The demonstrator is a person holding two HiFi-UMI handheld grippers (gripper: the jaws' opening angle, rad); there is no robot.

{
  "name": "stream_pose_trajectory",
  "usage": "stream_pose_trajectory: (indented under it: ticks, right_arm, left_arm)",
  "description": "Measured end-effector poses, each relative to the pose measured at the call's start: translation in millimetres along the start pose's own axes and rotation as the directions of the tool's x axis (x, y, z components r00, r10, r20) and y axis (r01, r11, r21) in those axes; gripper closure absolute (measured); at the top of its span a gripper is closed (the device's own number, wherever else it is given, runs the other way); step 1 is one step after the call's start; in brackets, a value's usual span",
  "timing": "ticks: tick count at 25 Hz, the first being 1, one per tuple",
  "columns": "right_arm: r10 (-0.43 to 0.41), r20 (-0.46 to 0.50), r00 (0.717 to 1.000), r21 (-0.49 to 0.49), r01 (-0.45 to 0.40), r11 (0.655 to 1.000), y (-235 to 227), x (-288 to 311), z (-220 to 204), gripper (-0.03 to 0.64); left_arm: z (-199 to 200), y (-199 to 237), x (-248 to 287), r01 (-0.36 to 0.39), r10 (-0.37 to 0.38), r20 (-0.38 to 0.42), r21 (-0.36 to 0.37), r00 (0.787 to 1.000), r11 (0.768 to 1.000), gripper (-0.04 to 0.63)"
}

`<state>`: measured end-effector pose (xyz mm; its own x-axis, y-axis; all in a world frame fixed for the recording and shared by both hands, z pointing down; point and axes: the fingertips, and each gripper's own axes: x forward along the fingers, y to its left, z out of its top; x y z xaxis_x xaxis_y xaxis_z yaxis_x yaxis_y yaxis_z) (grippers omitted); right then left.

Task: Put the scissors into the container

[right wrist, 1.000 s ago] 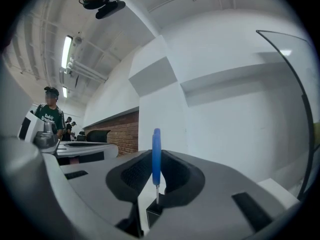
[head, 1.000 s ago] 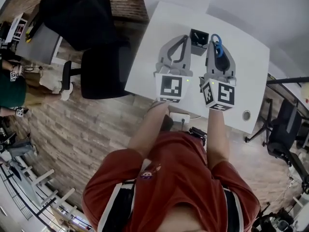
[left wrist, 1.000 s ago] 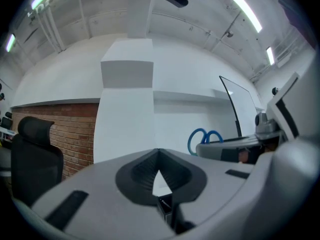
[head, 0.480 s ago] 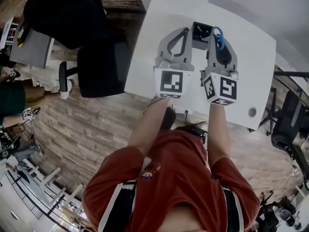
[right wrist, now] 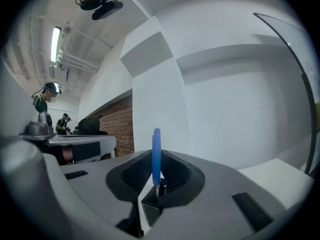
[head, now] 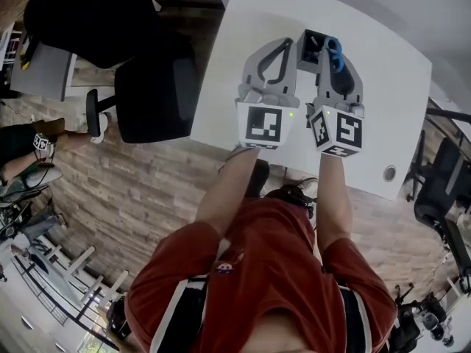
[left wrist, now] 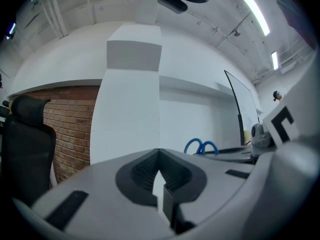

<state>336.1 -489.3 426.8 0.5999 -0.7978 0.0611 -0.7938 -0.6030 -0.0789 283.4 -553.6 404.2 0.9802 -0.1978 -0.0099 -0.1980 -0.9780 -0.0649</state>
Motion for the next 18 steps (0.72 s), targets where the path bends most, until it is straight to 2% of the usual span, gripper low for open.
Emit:
stream_pose_trajectory:
  ticks: [4,18]
  right_arm:
    - [-0.001,-0.026,1.000,-0.004,0.001,1.000,3,7,-12,0.558]
    - [-0.030,-0.137,0.990,-0.036,0.025,0.999,3,20,-54,0.558]
  left_arm:
    - [-10,4,4,0.006,-0.006,-0.013,0.000,1.000,1.000,0.583]
    - [-40,10,2,-0.023,0.020,-0.049,-0.071,0.999,0.997,0.584]
